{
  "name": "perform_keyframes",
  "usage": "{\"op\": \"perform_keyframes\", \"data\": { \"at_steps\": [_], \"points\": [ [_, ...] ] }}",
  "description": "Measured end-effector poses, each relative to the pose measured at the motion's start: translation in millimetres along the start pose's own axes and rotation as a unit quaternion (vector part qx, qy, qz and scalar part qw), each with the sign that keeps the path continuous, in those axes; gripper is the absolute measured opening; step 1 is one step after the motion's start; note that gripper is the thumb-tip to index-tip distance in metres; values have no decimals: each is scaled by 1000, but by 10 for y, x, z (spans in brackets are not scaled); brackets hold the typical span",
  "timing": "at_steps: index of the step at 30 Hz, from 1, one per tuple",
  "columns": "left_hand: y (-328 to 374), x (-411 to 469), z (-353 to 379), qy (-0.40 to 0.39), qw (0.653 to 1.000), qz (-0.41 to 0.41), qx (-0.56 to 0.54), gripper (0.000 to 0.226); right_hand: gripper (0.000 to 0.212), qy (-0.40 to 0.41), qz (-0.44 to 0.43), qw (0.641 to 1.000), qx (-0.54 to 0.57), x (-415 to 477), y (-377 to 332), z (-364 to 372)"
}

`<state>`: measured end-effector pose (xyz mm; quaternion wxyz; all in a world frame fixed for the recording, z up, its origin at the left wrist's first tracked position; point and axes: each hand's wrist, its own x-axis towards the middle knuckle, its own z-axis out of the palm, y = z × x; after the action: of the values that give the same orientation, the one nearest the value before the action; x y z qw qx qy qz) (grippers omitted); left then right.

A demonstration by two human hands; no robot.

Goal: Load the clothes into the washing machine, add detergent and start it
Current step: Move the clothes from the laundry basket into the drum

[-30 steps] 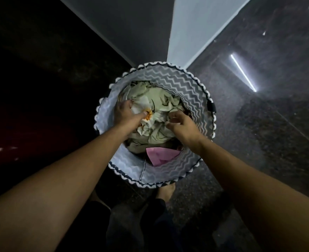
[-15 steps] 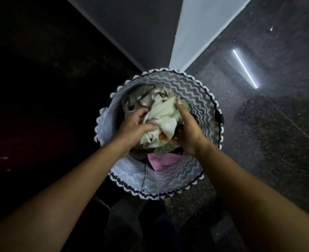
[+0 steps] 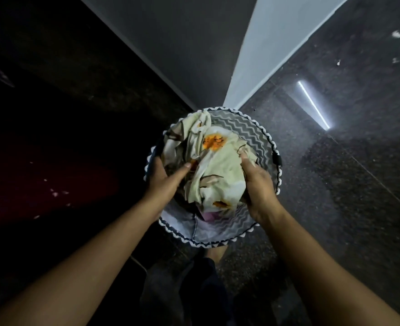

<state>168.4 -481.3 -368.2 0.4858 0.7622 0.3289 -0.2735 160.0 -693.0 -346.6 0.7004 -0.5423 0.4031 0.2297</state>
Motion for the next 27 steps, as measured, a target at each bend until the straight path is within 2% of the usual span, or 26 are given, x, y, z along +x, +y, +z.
{"op": "perform_keyframes", "data": {
  "at_steps": [3, 6, 8, 10, 12, 14, 16, 18, 19, 20, 21, 22, 23, 24, 27],
  "points": [
    [125, -5, -73, 1, 1000, -15, -21, 100, 51, -26, -5, 1000, 14, -229, -139, 50],
    [169, -10, -118, 8, 999, -23, -28, 68, 46, -37, -38, 999, 5, -398, -262, -37],
    [258, -64, -151, 21, 993, -47, -106, 57, 44, -3, -85, 993, -76, -387, -268, -180],
    [343, -113, -189, 0, 976, -31, -216, 42, 43, 57, -93, 977, -183, -321, -239, -325],
    [425, -206, -240, -33, 959, 6, -280, 33, 64, 112, -78, 952, -273, -292, -216, -428],
    [456, -319, -274, -59, 950, 31, -306, 44, 78, 124, -151, 929, -315, -354, -246, -447],
    [492, -450, -274, -87, 937, 40, -336, 53, 84, 83, -251, 902, -341, -466, -299, -372],
    [548, -587, -235, -116, 927, 39, -355, 53, 100, -3, -285, 867, -409, -538, -313, -240],
    [593, -654, -214, -135, 922, 42, -361, 50, 109, -29, -300, 826, -477, -506, -268, -184],
    [650, -726, -194, -156, 919, 50, -359, 45, 115, -36, -312, 774, -550, -466, -213, -145],
    [718, -794, -173, -176, 916, 62, -354, 39, 119, -30, -315, 738, -596, -391, -158, -125],
    [798, -862, -162, -188, 915, 73, -349, 35, 118, -19, -304, 729, -613, -328, -132, -112],
    [860, -903, -156, -189, 916, 85, -343, 34, 112, -10, -293, 743, -602, -279, -131, -94],
    [907, -924, -157, -182, 918, 95, -338, 37, 101, -7, -284, 757, -589, -246, -148, -75],
    [994, -892, -260, -109, 938, 121, -306, 38, 54, 7, -293, 746, -598, -208, -219, -8]
  ]
}}
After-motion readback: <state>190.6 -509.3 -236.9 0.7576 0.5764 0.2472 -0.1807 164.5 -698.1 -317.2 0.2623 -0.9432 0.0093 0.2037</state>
